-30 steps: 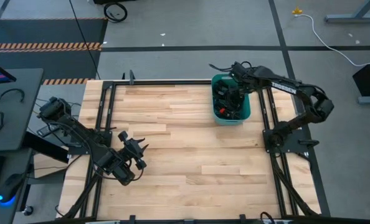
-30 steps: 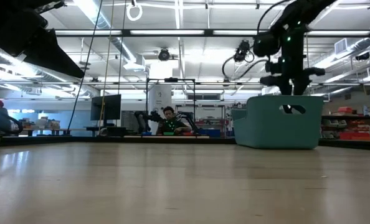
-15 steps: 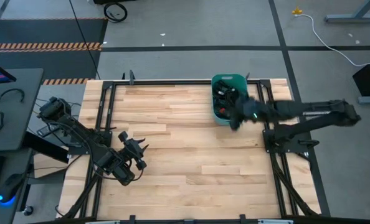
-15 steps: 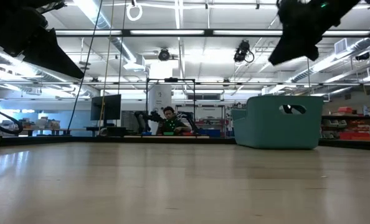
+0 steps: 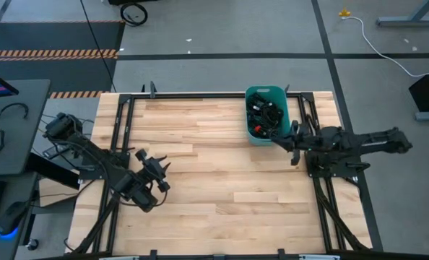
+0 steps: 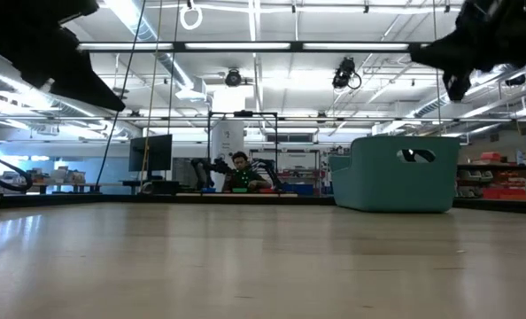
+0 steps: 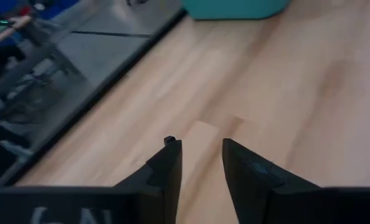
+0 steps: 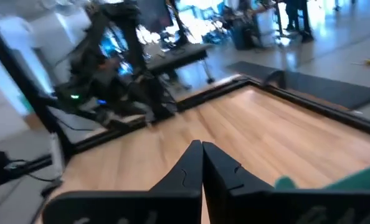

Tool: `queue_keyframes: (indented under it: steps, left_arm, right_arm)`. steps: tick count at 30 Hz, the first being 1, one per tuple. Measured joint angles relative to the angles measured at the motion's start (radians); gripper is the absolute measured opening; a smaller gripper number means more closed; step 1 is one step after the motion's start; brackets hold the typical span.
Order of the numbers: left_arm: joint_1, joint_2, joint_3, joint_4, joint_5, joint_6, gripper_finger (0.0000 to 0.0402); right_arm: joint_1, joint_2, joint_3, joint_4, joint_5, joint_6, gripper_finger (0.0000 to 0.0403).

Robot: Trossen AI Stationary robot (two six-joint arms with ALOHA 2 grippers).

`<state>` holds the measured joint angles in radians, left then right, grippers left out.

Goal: Pick and place USB-C Cables
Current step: Return to Home Position

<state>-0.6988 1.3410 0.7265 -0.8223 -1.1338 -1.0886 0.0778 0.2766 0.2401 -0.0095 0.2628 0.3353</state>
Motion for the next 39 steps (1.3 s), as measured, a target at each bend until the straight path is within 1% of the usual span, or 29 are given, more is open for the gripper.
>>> queue_keyframes:
  steps: [3,5,7,9,11,13,15,16,18,19,20,21,24,27,30,32,34,37,39]
  left_arm:
    - [0.042,-0.018,0.000,-0.038,-0.017,0.001,0.0097]
    - [0.075,-0.049,0.000,-0.070,-0.031,0.002,0.0069]
    - [0.108,-0.101,0.000,-0.109,-0.040,0.031,0.0033]
    - [0.147,-0.166,-0.002,-0.116,-0.046,0.095,0.0010]
    - [0.191,-0.256,-0.020,-0.093,-0.043,0.194,0.0007]
    - [0.247,-0.359,-0.060,-0.006,0.005,0.330,0.0004]
    - [0.316,-0.479,-0.130,0.156,0.115,0.519,0.0004]
    - [0.357,-0.542,-0.174,0.278,0.197,0.631,0.0003]
    - [0.454,-0.663,-0.275,0.535,0.401,0.857,0.0003]
    - [0.506,-0.718,-0.324,0.646,0.507,0.940,0.0003]
    - [0.563,-0.769,-0.361,0.723,0.597,0.996,0.0002]
    - [0.618,-0.825,-0.391,0.756,0.666,1.026,0.0002]
    - [0.775,-0.991,-0.432,0.714,0.791,1.053,0.0002]
    - [0.910,-1.146,-0.441,0.630,1.004,1.069,0.0001]
    - [1.002,-1.259,-0.446,0.671,1.173,1.048,0.0001]
    - [1.040,-1.311,-0.446,0.687,1.233,1.042,0.0001]
    - [1.061,-1.342,-0.446,0.680,1.259,1.021,0.0001]
    - [1.058,-1.336,-0.462,0.689,1.323,0.995,0.0001]
    - [1.048,-1.336,-0.501,0.715,1.355,0.970,0.0001]
  right_arm:
    - [-0.033,-0.056,-0.096,0.046,-0.051,0.010,0.0003]
    - [-0.055,-0.073,-0.147,0.100,-0.069,0.005,0.0002]
    - [-0.078,-0.079,-0.194,0.193,-0.118,-0.018,0.0002]
    - [-0.102,-0.081,-0.232,0.285,-0.186,-0.046,0.0002]
    - [-0.125,-0.080,-0.232,0.304,-0.230,-0.063,0.0002]
    - [-0.142,-0.080,-0.232,0.313,-0.238,-0.074,0.0001]
    - [-0.155,-0.080,-0.232,0.317,-0.238,-0.085,0.0001]
    - [-0.161,-0.080,-0.232,0.315,-0.241,-0.091,0.0001]
    - [-0.171,-0.078,-0.232,0.313,-0.255,-0.095,0.0001]
    - [-0.175,-0.077,-0.232,0.310,-0.262,-0.095,0.0001]
    - [-0.178,-0.077,-0.232,0.306,-0.266,-0.093,0.0001]
    - [-0.180,-0.076,-0.233,0.307,-0.271,-0.092,0.0000]
    - [-0.179,-0.074,-0.233,0.292,-0.279,-0.074,0.0000]
    - [-0.179,-0.074,-0.233,0.283,-0.283,-0.066,0.0000]
    - [-0.177,-0.074,-0.233,0.282,-0.283,-0.064,0.0000]
    - [-0.172,-0.074,-0.233,0.282,-0.283,-0.046,0.0000]
    - [-0.158,-0.072,-0.233,0.282,-0.283,-0.038,0.0000]
    - [-0.127,-0.064,-0.233,0.282,-0.284,-0.036,0.0000]
    - [-0.103,-0.058,-0.233,0.281,-0.282,-0.032,0.0000]
